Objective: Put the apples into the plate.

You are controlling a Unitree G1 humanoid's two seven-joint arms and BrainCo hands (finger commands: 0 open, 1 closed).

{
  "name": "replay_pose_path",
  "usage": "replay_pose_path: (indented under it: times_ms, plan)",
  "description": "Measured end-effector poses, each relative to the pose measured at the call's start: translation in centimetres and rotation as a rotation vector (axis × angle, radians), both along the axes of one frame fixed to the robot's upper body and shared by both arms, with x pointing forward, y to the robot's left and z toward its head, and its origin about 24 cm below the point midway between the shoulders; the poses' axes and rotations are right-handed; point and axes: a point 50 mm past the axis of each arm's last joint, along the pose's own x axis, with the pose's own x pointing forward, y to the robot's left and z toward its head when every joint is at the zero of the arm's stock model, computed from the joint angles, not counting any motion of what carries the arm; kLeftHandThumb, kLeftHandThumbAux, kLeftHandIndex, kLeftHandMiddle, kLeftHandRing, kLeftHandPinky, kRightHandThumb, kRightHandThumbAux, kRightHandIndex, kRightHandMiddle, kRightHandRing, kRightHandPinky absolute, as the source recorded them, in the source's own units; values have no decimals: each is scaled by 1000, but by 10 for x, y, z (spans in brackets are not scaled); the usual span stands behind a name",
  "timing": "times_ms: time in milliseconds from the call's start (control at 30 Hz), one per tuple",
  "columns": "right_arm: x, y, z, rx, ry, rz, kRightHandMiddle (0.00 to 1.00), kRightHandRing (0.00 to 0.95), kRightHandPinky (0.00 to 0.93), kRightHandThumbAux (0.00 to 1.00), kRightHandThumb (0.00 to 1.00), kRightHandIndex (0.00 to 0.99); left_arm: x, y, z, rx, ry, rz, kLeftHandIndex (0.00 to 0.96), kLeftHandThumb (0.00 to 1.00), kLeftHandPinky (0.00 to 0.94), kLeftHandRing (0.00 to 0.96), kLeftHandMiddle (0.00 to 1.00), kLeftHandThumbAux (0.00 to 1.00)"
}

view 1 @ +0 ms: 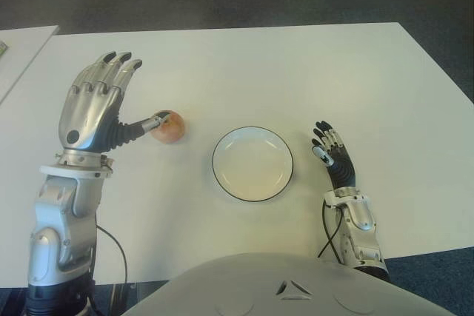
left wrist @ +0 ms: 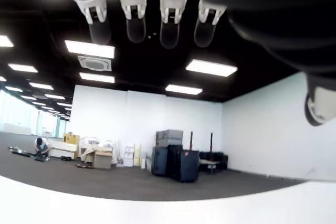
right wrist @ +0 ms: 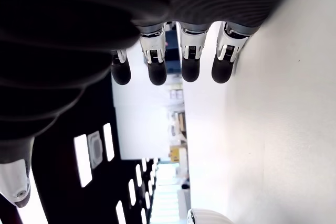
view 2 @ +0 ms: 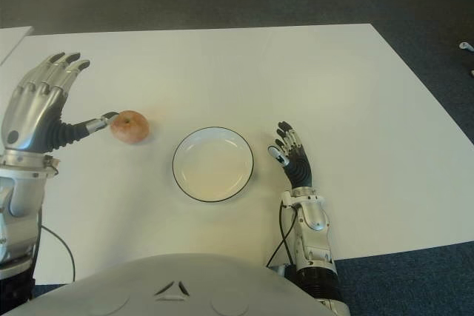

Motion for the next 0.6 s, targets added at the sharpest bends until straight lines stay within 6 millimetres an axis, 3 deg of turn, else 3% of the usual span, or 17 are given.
replay_pose_path:
  times_ms: [367,600]
  plan:
    - [1,0,-2,5,-3,8,79,46,55,593,167,59,41,20,-1,191,106,32,131,348,121,79,95,344]
    - [0,-2,-1,5,-19,12,80,54,76,601,183,66,55,27,-11,241,177,10,136,340,115,85,104,343]
